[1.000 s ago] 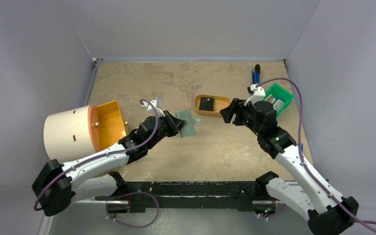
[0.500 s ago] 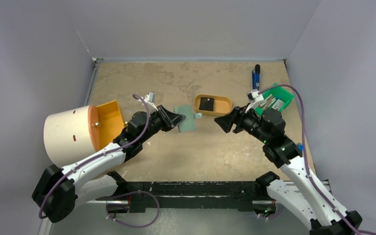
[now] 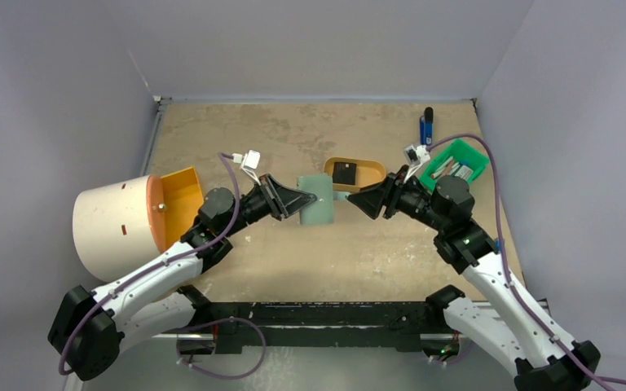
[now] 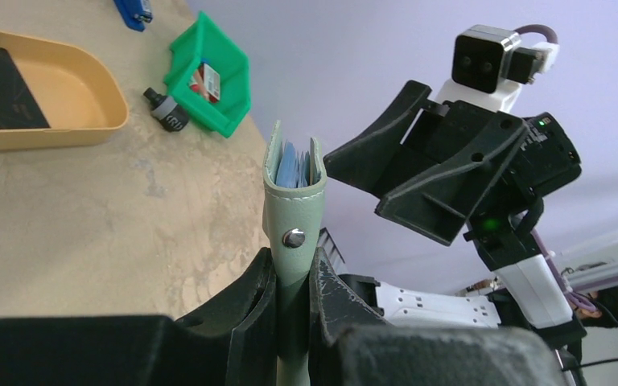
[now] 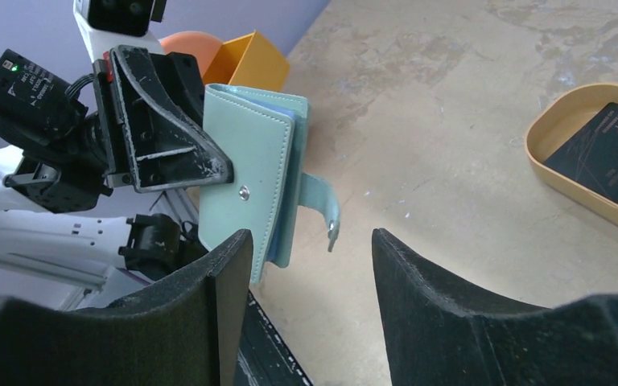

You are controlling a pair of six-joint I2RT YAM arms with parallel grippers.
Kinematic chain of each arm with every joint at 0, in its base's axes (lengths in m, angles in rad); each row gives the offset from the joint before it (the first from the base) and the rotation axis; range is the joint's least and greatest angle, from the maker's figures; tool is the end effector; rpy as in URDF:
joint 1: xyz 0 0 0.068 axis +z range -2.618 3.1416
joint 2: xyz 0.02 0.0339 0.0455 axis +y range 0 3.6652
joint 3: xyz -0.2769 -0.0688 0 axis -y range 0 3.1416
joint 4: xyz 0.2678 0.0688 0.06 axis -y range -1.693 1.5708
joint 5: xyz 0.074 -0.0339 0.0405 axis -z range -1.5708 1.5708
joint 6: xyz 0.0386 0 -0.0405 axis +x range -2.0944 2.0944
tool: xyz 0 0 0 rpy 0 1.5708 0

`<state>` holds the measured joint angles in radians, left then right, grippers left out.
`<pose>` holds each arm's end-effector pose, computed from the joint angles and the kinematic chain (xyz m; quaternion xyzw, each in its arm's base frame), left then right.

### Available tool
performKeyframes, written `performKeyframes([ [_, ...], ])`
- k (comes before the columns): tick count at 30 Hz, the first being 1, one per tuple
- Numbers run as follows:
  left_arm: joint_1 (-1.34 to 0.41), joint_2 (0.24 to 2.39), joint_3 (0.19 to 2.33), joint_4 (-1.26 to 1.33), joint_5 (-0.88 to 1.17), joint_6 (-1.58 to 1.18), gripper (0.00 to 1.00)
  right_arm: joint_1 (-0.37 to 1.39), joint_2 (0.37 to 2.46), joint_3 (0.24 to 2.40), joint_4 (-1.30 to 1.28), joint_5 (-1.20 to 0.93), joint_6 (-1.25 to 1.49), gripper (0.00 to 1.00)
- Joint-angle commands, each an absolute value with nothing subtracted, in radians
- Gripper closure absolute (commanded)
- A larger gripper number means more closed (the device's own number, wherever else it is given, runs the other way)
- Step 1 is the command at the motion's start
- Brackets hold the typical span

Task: Put the credit cards into the card holder
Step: Close the card holder at the center of the board.

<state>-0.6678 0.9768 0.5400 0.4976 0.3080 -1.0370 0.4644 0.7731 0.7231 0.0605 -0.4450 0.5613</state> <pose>0.1841 -0.1601 0.2908 -0.0145 0.6862 -0.6110 0.3945 0.1724 0.1049 0.3546 -0.1234 0.6928 0.4754 0.5279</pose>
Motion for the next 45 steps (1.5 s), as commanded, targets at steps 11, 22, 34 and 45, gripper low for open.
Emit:
performKeyframes([
  [11,-0.658,0.956,0.541,0.671,0.448,-1.040,1.00,0.465,0.730,0.827,0.004,-0.573,0.502,0.44],
  [22,-0.652,0.950,0.542,0.661,0.426,-1.026,1.00,0.465,0.744,0.848,-0.093,-0.525,0.463,0.53],
  [34,-0.648,0.941,0.539,0.666,0.430,-1.029,1.00,0.464,0.774,0.833,-0.032,-0.555,0.521,0.63],
  [45,-0.648,0.934,0.538,0.670,0.430,-1.034,1.00,0.465,0.796,0.833,-0.018,-0.573,0.531,0.77],
])
